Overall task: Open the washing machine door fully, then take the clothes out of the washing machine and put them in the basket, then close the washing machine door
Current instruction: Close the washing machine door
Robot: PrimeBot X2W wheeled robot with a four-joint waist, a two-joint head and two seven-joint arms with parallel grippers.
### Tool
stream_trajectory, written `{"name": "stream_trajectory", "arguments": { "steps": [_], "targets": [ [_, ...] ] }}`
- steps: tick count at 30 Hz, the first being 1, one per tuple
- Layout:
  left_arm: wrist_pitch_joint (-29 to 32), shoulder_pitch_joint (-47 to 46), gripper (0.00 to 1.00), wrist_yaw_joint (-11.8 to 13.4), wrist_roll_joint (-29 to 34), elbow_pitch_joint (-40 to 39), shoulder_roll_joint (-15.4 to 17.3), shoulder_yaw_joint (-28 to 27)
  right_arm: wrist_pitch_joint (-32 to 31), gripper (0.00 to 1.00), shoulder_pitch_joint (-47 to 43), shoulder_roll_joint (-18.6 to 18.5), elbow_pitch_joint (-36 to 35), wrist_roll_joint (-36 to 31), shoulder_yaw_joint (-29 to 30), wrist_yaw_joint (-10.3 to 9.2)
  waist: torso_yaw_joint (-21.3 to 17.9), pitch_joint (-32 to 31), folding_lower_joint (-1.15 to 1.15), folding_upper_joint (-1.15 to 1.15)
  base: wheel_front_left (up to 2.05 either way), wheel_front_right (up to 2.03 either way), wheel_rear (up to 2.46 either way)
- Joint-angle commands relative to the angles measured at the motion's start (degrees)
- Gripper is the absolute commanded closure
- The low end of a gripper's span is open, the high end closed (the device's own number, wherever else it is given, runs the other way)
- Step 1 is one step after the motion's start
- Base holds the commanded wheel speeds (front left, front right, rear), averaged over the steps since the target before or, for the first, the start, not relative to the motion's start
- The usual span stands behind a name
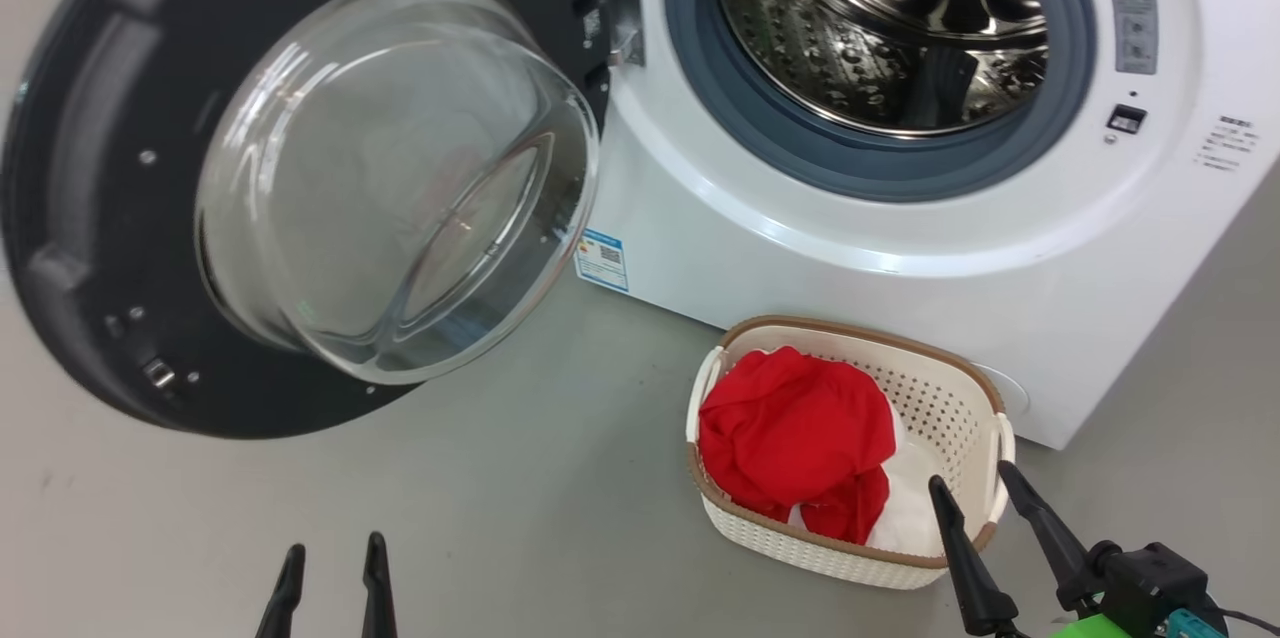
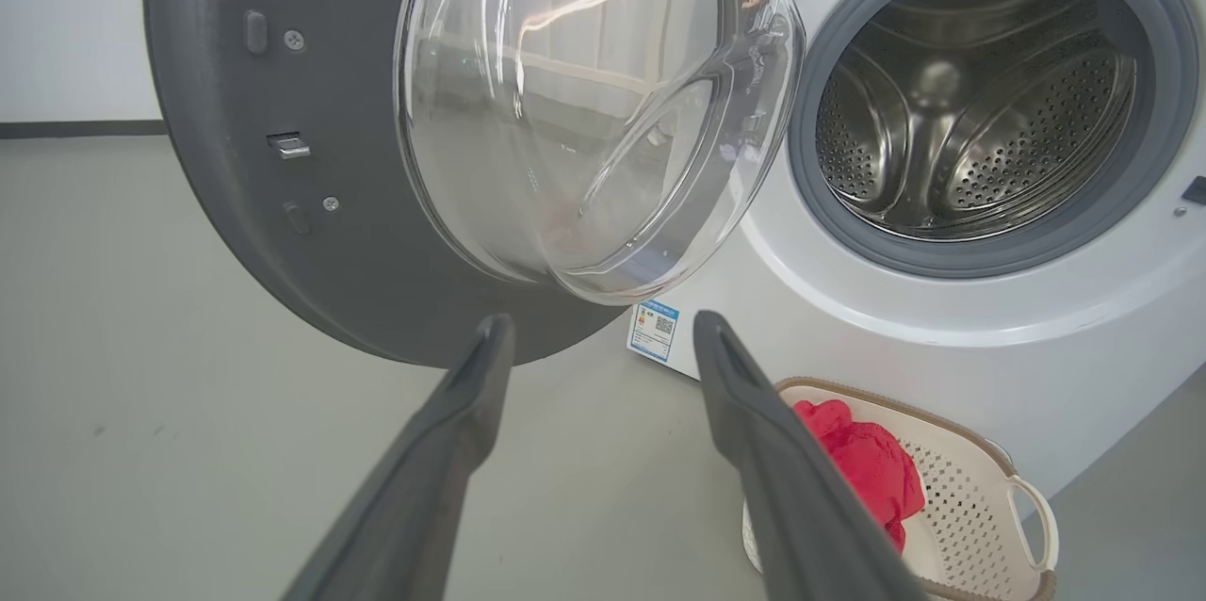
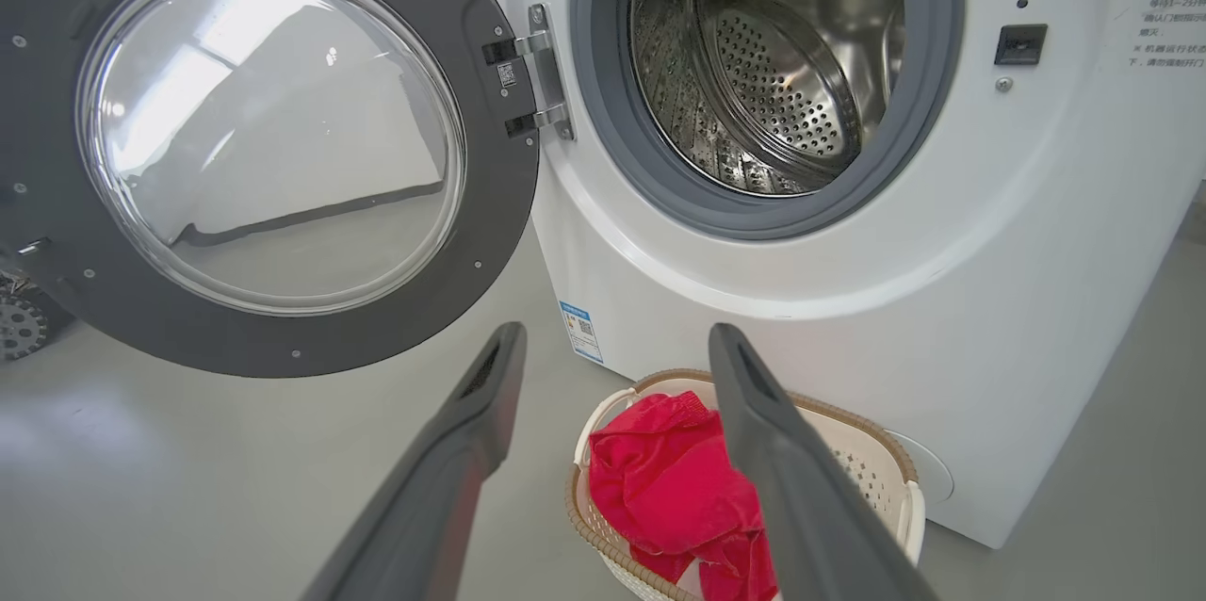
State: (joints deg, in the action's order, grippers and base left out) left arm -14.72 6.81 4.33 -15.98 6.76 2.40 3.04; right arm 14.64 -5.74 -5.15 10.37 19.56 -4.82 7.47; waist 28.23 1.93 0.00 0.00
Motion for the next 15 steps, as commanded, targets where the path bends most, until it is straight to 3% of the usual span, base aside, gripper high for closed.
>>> {"name": "stream_trajectory", "arguments": {
  "steps": [1,15],
  "targets": [
    [-0.3,-0.2,0.0,0.6,-0.6,-1.7,0.5,-1.9,0.4,0.0,1.1,-0.5,-1.2,-0.6,-1.7,0.02,0.9,-0.4,0.0,0.0,0.0,0.0,0.0],
    [-0.3,1.6,0.0,2.4,-2.1,-4.2,0.5,-2.1,0.4,0.0,2.4,-1.0,-0.5,-0.2,-4.2,0.02,1.3,-0.3,0.0,0.0,0.0,0.0,0.0]
  ]
}}
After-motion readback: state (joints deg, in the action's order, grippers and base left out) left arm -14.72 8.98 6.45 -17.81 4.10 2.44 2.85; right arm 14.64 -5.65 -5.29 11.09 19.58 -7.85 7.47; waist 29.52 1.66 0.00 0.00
